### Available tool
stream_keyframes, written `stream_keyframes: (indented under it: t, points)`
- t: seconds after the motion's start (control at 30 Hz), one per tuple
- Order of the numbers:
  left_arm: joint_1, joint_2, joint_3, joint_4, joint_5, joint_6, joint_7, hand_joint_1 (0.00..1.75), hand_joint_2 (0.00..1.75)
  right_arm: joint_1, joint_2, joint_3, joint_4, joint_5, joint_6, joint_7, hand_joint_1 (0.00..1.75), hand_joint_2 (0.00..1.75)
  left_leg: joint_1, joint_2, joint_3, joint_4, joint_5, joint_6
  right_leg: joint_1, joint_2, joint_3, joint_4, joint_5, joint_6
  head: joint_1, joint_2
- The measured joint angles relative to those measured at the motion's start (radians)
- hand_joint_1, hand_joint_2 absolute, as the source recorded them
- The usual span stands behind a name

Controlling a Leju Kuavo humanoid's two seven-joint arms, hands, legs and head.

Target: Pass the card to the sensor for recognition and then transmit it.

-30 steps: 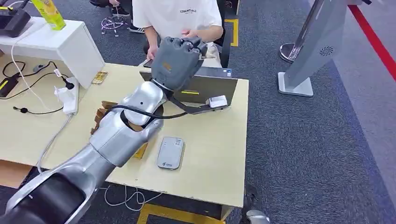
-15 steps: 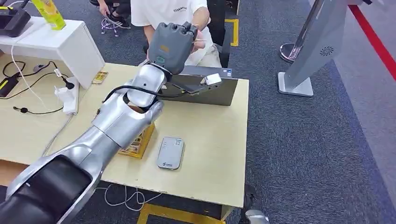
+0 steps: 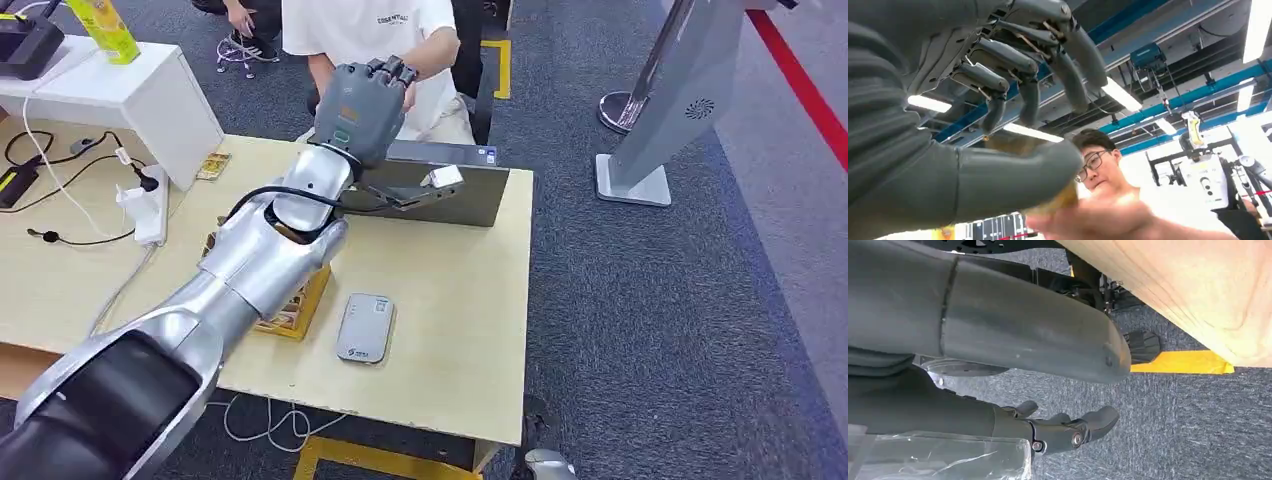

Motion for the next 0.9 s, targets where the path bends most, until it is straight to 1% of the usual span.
stream_keyframes:
  t: [0.03, 0.1, 0.23, 0.37, 0.43, 0.47, 0.5, 0.57, 0.6, 0.63, 0.67, 0.7, 0.77, 0.8, 0.9]
  points:
    - [0.000, 0.000, 0.004, 0.024, 0.003, -0.010, 0.008, 0.00, 1.75, 0.000, 0.000, 0.000, 0.000, -0.002, 0.000, -0.003, 0.00, 0.00, 0.000, 0.000, 0.000, 0.000, 0.000, 0.000, 0.000, 0.000, 0.000, 0.000, 0.000, 0.000, 0.000, 0.000]
    - [-0.001, 0.000, 0.014, 0.047, 0.003, -0.010, 0.010, 0.00, 1.75, 0.000, 0.000, 0.000, 0.000, -0.002, 0.000, -0.005, 0.00, 0.00, 0.000, 0.000, 0.000, 0.000, 0.000, 0.000, 0.000, 0.000, 0.000, 0.000, 0.000, 0.000, 0.000, 0.000]
    - [-0.001, -0.002, 0.016, 0.059, 0.007, -0.002, 0.009, 0.00, 1.75, 0.000, 0.000, 0.000, 0.000, 0.001, 0.000, -0.004, 0.00, 0.00, 0.000, 0.000, 0.000, 0.000, 0.000, 0.000, 0.000, 0.000, 0.000, 0.000, 0.000, 0.000, 0.000, 0.000]
    - [0.001, -0.005, 0.023, 0.066, 0.027, 0.002, -0.032, 0.00, 1.75, 0.000, 0.000, 0.000, 0.000, 0.004, 0.000, 0.000, 0.00, 0.00, 0.000, 0.000, 0.000, 0.000, 0.000, 0.000, 0.000, 0.000, 0.000, 0.000, 0.000, 0.000, 0.000, 0.000]
    - [0.009, -0.008, 0.028, 0.061, 0.047, 0.000, -0.068, 0.00, 1.75, 0.000, 0.000, 0.000, 0.000, 0.004, 0.000, 0.001, 0.00, 0.00, 0.000, 0.000, 0.000, 0.000, 0.000, 0.000, 0.000, 0.000, 0.000, 0.000, 0.000, 0.000, 0.000, 0.000]
    - [0.023, -0.008, 0.028, 0.043, 0.063, 0.000, -0.093, 0.00, 1.75, -0.001, 0.000, 0.000, 0.000, 0.000, 0.000, 0.002, 0.00, 0.00, 0.000, 0.000, 0.000, 0.000, 0.000, 0.000, 0.000, 0.000, 0.000, 0.000, 0.000, 0.000, 0.000, 0.000]
    - [0.044, -0.008, 0.028, 0.015, 0.086, 0.000, -0.125, 0.00, 1.75, 0.000, 0.000, 0.000, 0.000, -0.003, 0.000, 0.002, 0.00, 0.00, 0.000, 0.000, 0.000, 0.000, 0.000, 0.000, 0.000, 0.000, 0.000, 0.000, 0.000, 0.000, 0.000, 0.000]
    - [0.109, -0.002, 0.028, -0.074, 0.133, -0.002, -0.180, 0.00, 1.75, 0.000, 0.000, -0.001, 0.000, -0.011, 0.000, -0.004, 0.00, 0.00, 0.000, 0.000, 0.000, 0.000, 0.000, 0.000, -0.001, 0.000, 0.000, 0.000, 0.000, 0.000, 0.001, 0.000]
    - [0.147, 0.005, 0.027, -0.129, 0.159, -0.003, -0.200, 0.00, 1.75, 0.000, 0.000, -0.003, 0.000, -0.015, 0.000, -0.011, 0.00, 0.00, -0.001, 0.000, 0.000, 0.000, -0.001, 0.000, -0.001, 0.000, 0.000, 0.000, 0.000, 0.000, 0.000, 0.000]
    - [0.199, 0.021, 0.027, -0.214, 0.190, -0.001, -0.227, 0.00, 1.75, 0.001, -0.001, -0.008, 0.000, -0.022, 0.000, -0.019, 0.00, 0.00, -0.001, 0.001, 0.000, 0.000, -0.001, 0.000, -0.001, 0.002, 0.000, 0.000, 0.000, 0.000, 0.001, 0.000]
    - [0.244, 0.038, 0.027, -0.286, 0.212, 0.002, -0.239, 0.00, 1.75, 0.002, -0.002, -0.010, 0.000, -0.027, 0.000, -0.024, 0.00, 0.00, -0.001, 0.003, 0.000, 0.000, -0.001, 0.001, -0.001, 0.003, -0.001, 0.000, 0.000, 0.000, 0.000, 0.000]
    - [0.288, 0.059, 0.026, -0.357, 0.231, 0.009, -0.255, 0.00, 1.75, 0.004, -0.005, -0.013, 0.000, -0.032, 0.000, -0.029, 0.00, 0.00, -0.001, 0.004, 0.000, -0.001, -0.002, 0.000, -0.001, 0.004, -0.001, 0.000, -0.001, 0.000, 0.000, 0.000]
    - [0.385, 0.119, 0.022, -0.501, 0.271, 0.039, -0.291, 0.00, 1.75, 0.009, -0.013, -0.025, 0.000, -0.040, 0.000, -0.035, 0.00, 0.00, -0.001, 0.005, 0.001, -0.001, -0.002, 0.000, -0.001, 0.005, -0.001, 0.000, -0.002, 0.000, 0.000, 0.000]
    - [0.424, 0.140, 0.019, -0.561, 0.290, 0.052, -0.308, 0.00, 1.75, 0.012, -0.015, -0.029, 0.000, -0.044, 0.000, -0.036, 0.00, 0.00, -0.001, 0.005, 0.001, -0.001, -0.002, 0.000, -0.001, 0.005, -0.001, 0.000, -0.002, 0.000, 0.000, 0.000]
    - [0.536, 0.227, 0.007, -0.721, 0.352, 0.085, -0.369, 0.00, 1.75, 0.020, -0.029, -0.039, 0.000, -0.049, 0.000, -0.045, 0.00, 0.00, 0.000, 0.005, 0.001, -0.002, -0.002, 0.000, 0.000, 0.005, -0.001, 0.000, -0.003, -0.001, 0.000, 0.000]
